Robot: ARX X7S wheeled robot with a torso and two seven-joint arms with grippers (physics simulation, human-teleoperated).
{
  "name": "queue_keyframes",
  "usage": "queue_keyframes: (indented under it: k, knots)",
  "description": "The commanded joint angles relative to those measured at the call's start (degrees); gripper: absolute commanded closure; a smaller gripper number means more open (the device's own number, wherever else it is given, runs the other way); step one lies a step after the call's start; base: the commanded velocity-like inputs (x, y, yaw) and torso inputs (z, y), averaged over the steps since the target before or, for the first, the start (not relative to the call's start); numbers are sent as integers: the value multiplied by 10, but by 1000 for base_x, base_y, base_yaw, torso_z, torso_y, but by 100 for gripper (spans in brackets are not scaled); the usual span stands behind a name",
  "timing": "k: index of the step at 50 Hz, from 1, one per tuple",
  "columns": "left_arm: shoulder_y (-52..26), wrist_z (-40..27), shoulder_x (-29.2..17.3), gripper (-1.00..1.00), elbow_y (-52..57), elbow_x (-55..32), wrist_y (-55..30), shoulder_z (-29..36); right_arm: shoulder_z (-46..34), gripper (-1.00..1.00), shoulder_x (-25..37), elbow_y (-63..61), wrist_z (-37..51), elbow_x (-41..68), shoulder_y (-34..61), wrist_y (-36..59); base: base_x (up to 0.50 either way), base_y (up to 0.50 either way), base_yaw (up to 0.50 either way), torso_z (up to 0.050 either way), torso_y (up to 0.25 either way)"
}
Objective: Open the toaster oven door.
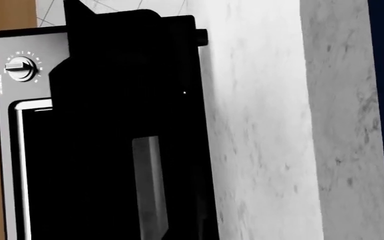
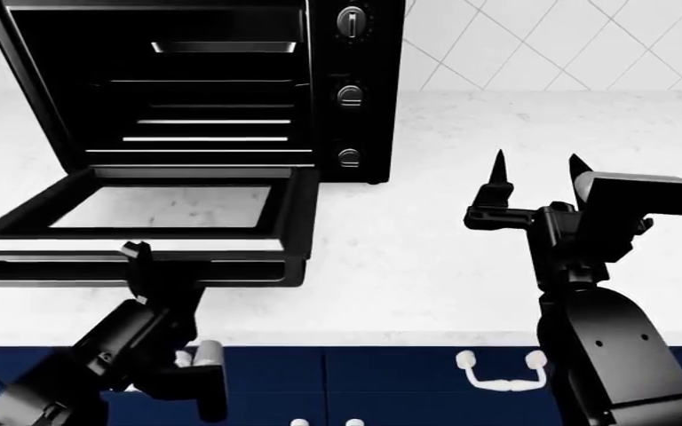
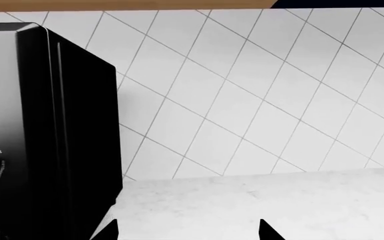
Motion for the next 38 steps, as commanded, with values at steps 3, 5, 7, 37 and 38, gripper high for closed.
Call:
queue_keyframes:
  k: [3,5,7,37,38]
  knots:
    - [38,38,50,100,-91,-208,18,113,-2,-100,1,-7,4,0,0,4,19,-2,-9,0,0]
    - [43,35,51,100,-96,-209,21,116,-2,-100,1,-7,4,0,0,4,18,-5,-16,0,0]
    - [49,32,53,100,-101,-209,24,120,-2,-100,1,-6,4,0,-1,3,18,-5,-18,0,0]
    - [114,6,80,100,-158,-226,51,152,-6,-100,3,-2,7,3,-5,-3,13,-5,-16,0,0]
    - [115,5,81,100,-159,-226,52,152,-5,-100,4,-2,8,4,-5,-3,0,-6,-16,0,0]
